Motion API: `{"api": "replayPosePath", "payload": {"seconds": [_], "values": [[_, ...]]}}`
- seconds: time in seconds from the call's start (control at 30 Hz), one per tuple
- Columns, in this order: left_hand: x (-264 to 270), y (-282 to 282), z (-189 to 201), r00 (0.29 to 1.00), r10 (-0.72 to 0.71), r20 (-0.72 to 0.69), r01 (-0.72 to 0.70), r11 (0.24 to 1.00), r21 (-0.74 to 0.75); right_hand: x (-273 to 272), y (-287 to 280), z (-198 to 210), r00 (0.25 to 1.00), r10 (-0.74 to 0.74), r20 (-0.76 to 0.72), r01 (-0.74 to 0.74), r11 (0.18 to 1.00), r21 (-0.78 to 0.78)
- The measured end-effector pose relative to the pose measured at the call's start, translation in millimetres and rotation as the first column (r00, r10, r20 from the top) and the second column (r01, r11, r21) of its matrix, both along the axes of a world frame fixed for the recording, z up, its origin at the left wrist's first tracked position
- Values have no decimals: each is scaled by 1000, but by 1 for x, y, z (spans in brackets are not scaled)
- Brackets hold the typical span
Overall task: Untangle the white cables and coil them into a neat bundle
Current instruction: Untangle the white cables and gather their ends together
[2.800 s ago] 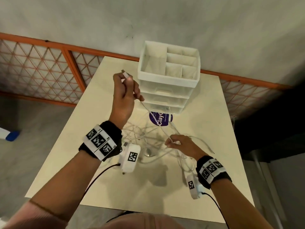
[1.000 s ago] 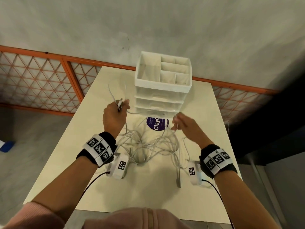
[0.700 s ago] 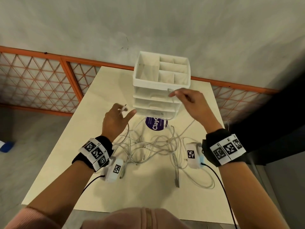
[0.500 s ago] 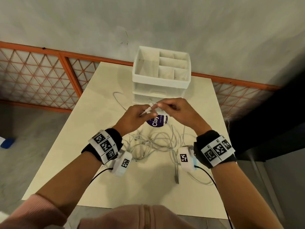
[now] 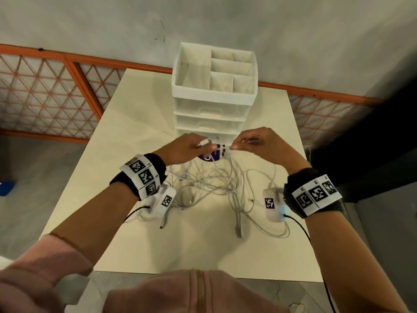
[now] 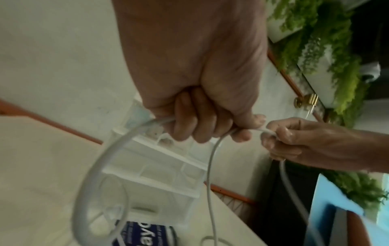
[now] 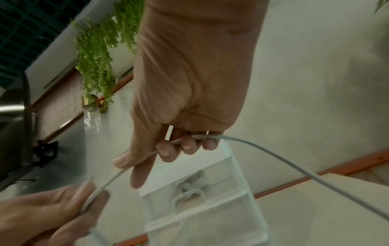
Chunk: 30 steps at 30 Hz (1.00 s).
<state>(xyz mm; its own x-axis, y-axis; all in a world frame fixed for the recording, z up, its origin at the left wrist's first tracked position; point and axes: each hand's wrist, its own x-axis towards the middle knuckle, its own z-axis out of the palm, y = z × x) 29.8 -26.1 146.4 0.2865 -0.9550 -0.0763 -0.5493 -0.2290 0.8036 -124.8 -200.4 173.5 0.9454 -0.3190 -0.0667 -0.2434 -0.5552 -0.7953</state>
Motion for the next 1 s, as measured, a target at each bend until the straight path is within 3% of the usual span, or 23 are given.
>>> {"api": "replayPosePath", "payload": {"seconds": [0.1, 0.17, 0.3, 0.37, 0.43, 0.5, 0.57, 0.67, 0.77, 0.87, 0.93, 1.0], "values": [[21, 3, -7, 976, 120, 182, -110, 992, -62, -7, -36, -10, 996, -94, -4, 90, 965, -246], [27, 3, -9, 960, 170, 223, -162, 985, -52, -10, -54, -23, 986, -164, 1, 154, 924, -350], [20, 9, -12, 967, 214, 135, -203, 975, -91, -3, -48, -52, 952, -304, -38, 258, 862, -437], [18, 21, -15, 965, 238, 112, -223, 966, -128, 7, -23, -62, 963, -263, 64, 265, 861, -435], [17, 36, -17, 957, 278, 86, -264, 953, -148, 20, 11, -71, 985, -101, 143, 143, 934, -326], [17, 51, -19, 947, 319, 44, -309, 938, -158, 32, 50, -87, 991, 133, 3, -129, 966, -223], [17, 63, -21, 940, 341, -31, -341, 925, -170, 43, 84, -112, 940, 321, -114, -338, 921, -195], [18, 84, -25, 922, 357, -152, -379, 913, -154, 59, 122, -141, 869, 436, -234, -490, 824, -284], [16, 99, -32, 906, 354, -231, -387, 914, -118, 70, 135, -152, 806, 459, -373, -583, 724, -369], [15, 110, -39, 894, 354, -275, -393, 914, -102, 76, 135, -158, 801, 418, -429, -592, 665, -456], [14, 114, -41, 896, 354, -269, -390, 916, -92, 77, 131, -150, 833, 372, -409, -536, 726, -431], [12, 115, -41, 896, 349, -274, -386, 918, -92, 75, 122, -131, 903, 324, -281, -413, 836, -362]]}}
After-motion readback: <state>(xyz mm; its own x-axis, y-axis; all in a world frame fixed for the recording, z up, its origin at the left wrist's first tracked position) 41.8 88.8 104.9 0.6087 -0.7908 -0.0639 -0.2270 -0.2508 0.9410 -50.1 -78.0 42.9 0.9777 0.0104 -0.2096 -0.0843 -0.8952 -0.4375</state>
